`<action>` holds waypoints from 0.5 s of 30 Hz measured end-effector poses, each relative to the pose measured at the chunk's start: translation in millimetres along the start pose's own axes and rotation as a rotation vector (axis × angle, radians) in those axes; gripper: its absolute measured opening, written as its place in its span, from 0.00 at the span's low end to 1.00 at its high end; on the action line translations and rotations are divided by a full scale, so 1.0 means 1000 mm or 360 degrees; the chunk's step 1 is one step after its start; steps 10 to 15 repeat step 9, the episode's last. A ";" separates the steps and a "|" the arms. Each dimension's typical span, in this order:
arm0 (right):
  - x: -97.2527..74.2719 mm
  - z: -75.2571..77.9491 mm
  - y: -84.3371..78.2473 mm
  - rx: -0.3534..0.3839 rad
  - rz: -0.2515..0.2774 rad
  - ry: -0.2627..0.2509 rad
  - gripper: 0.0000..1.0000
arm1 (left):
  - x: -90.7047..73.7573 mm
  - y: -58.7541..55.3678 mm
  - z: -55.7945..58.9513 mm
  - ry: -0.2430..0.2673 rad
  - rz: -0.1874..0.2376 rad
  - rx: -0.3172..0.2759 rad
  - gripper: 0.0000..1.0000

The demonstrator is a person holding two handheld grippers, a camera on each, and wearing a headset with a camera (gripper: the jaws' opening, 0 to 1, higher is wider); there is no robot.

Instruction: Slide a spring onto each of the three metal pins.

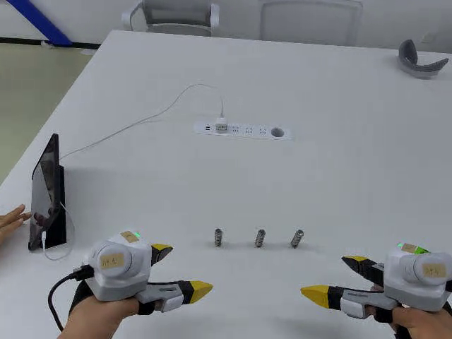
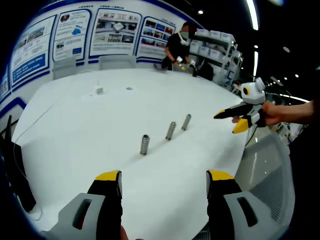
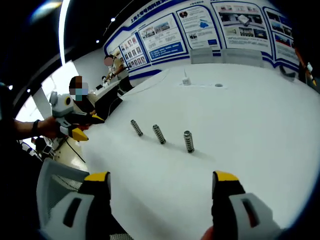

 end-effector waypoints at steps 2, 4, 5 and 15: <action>-0.001 -0.002 -0.001 -0.0009 -0.0006 0.0001 0.85 | 0.000 0.000 0.000 -0.0002 -0.0003 -0.0003 0.70; -0.002 -0.003 -0.002 -0.0014 -0.0013 0.0002 0.85 | 0.001 -0.001 0.001 -0.0007 -0.0008 0.0000 0.70; -0.002 -0.003 -0.002 -0.0017 -0.0013 0.0003 0.85 | 0.001 -0.001 0.001 -0.0008 -0.0010 0.0001 0.70; -0.001 -0.004 -0.002 -0.0037 -0.0023 0.0008 0.85 | 0.001 -0.002 0.001 -0.0009 -0.0014 -0.0006 0.70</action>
Point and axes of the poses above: the centre of the closed fingertips' face, and the gripper's own axes: x roughly forward along the fingers, z roughly to its right, y roughly out of its top, the point moved 9 cm from there along -x, roughly backward along the fingers, and after that the axes turned 7 degrees about z, right-handed, at the moved point
